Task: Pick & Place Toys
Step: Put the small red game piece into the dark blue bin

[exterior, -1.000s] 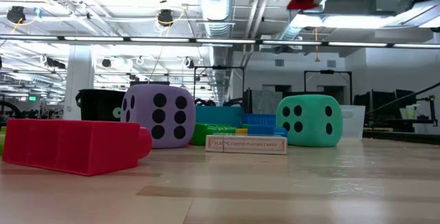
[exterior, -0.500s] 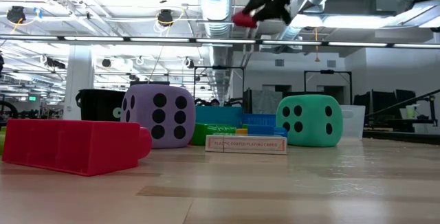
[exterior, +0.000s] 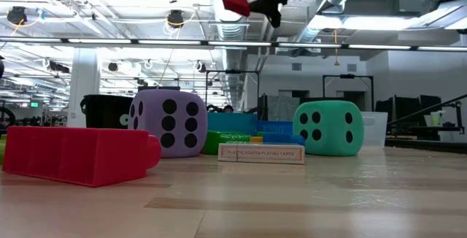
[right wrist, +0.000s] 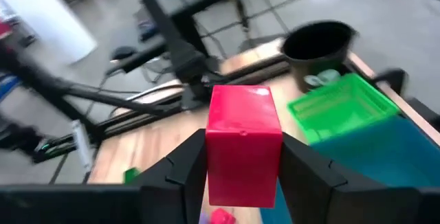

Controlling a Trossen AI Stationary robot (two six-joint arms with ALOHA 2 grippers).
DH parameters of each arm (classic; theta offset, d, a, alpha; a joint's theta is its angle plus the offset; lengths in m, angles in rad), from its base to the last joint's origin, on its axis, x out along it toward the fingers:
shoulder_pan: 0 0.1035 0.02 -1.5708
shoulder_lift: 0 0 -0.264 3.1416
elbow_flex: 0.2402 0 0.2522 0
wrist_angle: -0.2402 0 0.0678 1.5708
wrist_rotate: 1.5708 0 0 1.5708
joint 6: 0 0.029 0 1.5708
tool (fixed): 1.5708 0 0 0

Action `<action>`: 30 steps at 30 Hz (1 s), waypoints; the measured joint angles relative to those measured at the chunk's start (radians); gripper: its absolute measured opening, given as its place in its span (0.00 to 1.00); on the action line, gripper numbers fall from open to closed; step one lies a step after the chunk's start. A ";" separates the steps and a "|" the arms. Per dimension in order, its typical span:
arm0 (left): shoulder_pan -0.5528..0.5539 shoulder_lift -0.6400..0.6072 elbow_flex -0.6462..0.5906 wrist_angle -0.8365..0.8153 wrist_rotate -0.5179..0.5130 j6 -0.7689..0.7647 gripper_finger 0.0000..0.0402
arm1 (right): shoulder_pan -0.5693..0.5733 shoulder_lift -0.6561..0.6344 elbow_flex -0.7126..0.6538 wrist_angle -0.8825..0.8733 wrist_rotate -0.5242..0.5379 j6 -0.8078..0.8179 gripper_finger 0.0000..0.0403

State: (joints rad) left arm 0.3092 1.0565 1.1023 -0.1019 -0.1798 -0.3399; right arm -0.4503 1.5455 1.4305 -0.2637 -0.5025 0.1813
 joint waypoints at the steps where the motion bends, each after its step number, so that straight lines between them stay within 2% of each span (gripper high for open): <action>1: 0.014 0.024 0.000 -0.005 0.023 -0.044 0.00 | -0.004 0.000 0.008 -0.002 -0.025 -0.016 0.37; 5: 0.077 0.109 -0.001 0.013 0.180 -0.300 0.06 | -0.014 -0.009 0.034 -0.090 -0.074 -0.097 0.36; 10: 0.164 0.147 -0.001 0.054 0.419 -0.563 0.25 | -0.033 -0.032 0.067 -0.221 -0.074 -0.190 0.37; 15: 0.249 0.145 -0.001 0.064 0.534 -0.735 0.48 | -0.046 -0.048 0.070 -0.250 -0.034 -0.190 0.37; 20: 0.296 0.146 -0.001 0.067 0.745 -0.844 0.66 | -0.022 -0.049 0.070 -0.253 -0.013 -0.168 0.37; 24: 0.289 0.151 -0.001 0.065 0.790 -0.855 0.73 | 0.018 -0.049 0.070 -0.253 0.032 -0.164 0.38; 30: 0.285 0.158 -0.002 0.065 0.782 -0.855 0.74 | 0.054 -0.049 0.070 -0.252 0.040 -0.151 0.37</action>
State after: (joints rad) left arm 0.5941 1.2143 1.1007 -0.0373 0.6022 -1.1950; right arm -0.3962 1.4967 1.5005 -0.5159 -0.4620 0.0299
